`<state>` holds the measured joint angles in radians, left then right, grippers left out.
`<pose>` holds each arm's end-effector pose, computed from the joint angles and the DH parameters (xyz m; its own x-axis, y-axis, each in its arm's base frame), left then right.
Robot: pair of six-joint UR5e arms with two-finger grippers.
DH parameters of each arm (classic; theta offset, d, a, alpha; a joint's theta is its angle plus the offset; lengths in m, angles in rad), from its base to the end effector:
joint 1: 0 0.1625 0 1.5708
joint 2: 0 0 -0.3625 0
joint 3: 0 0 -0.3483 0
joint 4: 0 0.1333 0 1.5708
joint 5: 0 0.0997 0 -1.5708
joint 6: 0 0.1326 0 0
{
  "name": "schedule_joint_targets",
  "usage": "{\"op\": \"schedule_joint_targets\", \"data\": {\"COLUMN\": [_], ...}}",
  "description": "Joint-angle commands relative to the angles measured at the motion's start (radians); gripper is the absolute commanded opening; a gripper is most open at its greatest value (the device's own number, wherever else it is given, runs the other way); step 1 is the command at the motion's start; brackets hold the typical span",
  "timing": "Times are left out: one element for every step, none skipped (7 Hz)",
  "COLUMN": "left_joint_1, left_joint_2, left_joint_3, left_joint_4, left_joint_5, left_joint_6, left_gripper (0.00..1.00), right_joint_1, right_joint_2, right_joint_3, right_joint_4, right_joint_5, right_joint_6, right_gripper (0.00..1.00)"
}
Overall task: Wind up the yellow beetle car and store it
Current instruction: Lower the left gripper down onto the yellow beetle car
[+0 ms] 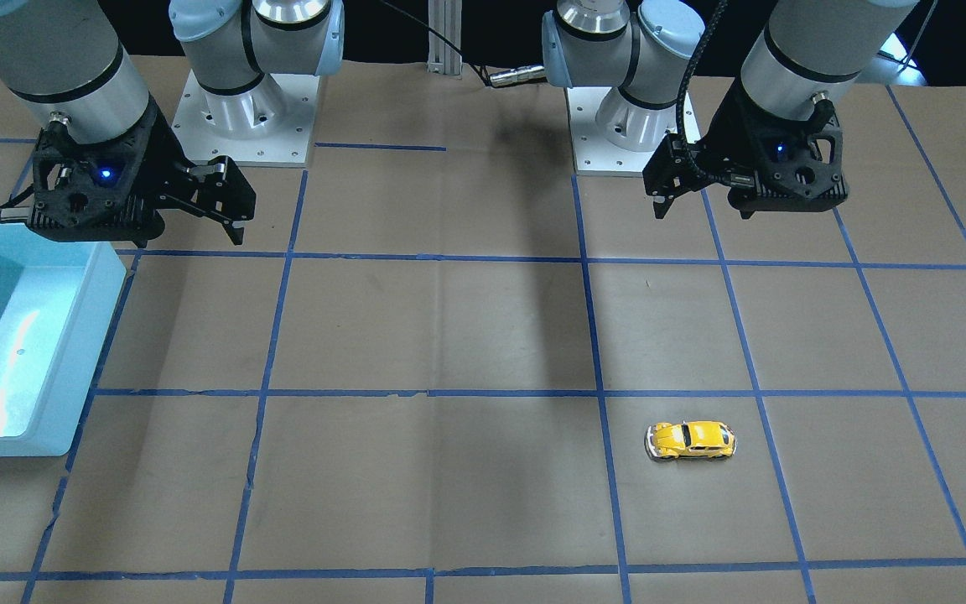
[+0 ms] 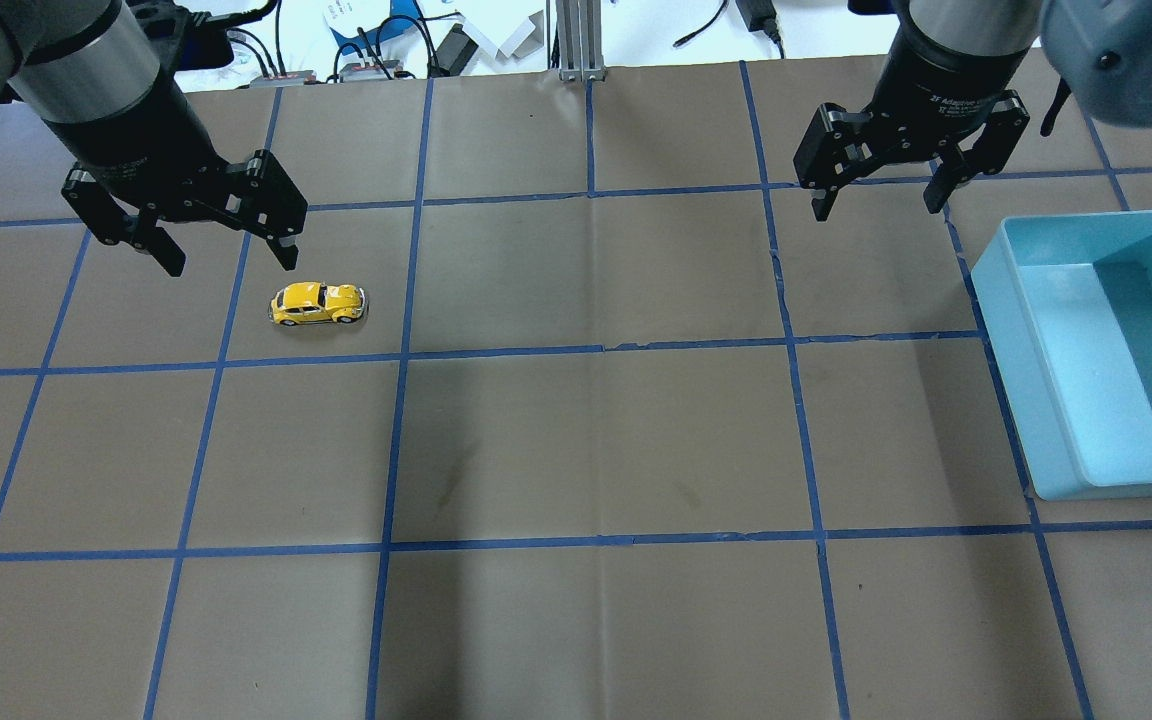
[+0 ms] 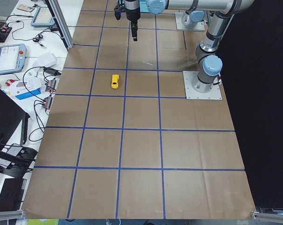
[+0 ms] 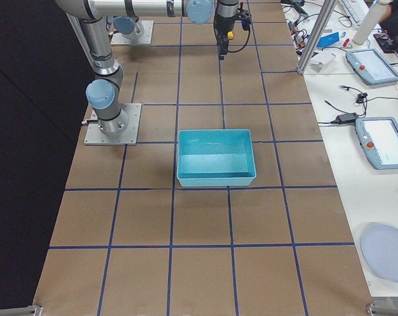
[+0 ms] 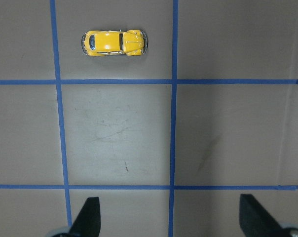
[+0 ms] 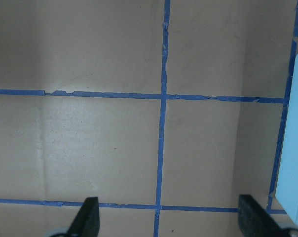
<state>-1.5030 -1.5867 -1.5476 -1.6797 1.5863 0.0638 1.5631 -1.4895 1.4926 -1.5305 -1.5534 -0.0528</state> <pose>-0.1011 -0.4477 0.3855 -1.0000 -0.0028 -0.0089 -0.0037 0.9948 0.1022 0.1320 -0.4726 0.3859 -0.9988 -0.0443 -0.0196 -0.0451 0.9981 0.0424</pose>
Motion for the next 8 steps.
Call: {"op": "schedule_joint_targets", "data": {"left_joint_1": [0.017, 0.023, 0.042, 0.052, 0.056, 0.055, 0.055, 0.049], "left_joint_2": [-0.040, -0.089, -0.140, -0.180, -0.208, -0.251, -0.278, -0.312], "left_joint_3": [-0.035, -0.043, -0.057, -0.078, -0.097, -0.097, -0.095, -0.097], "left_joint_4": [0.074, 0.154, 0.240, 0.256, 0.287, 0.331, 0.339, 0.366], "left_joint_5": [0.000, 0.000, -0.003, -0.002, -0.002, -0.002, 0.000, 0.010], "left_joint_6": [0.074, 0.225, 0.287, 0.360, 0.511, 0.621, 0.754, 0.904], "left_gripper": [0.97, 0.98, 0.98, 0.97, 0.97, 0.98, 0.98, 0.98], "right_joint_1": [0.000, 0.000, 0.000, 0.000, 0.000, 0.000, 0.000, 0.000], "right_joint_2": [0.000, 0.000, 0.002, 0.000, 0.000, 0.000, 0.000, 0.000], "right_joint_3": [0.000, 0.000, 0.000, 0.000, 0.000, 0.000, 0.000, 0.000], "right_joint_4": [0.000, 0.000, 0.001, 0.000, 0.000, 0.000, 0.000, 0.000], "right_joint_5": [0.001, 0.001, 0.000, 0.000, 0.001, 0.001, 0.000, 0.000], "right_joint_6": [0.001, -0.001, 0.001, 0.001, 0.001, 0.001, 0.001, 0.001], "right_gripper": [1.00, 1.00, 1.00, 1.00, 1.00, 1.00, 1.00, 1.00]}}
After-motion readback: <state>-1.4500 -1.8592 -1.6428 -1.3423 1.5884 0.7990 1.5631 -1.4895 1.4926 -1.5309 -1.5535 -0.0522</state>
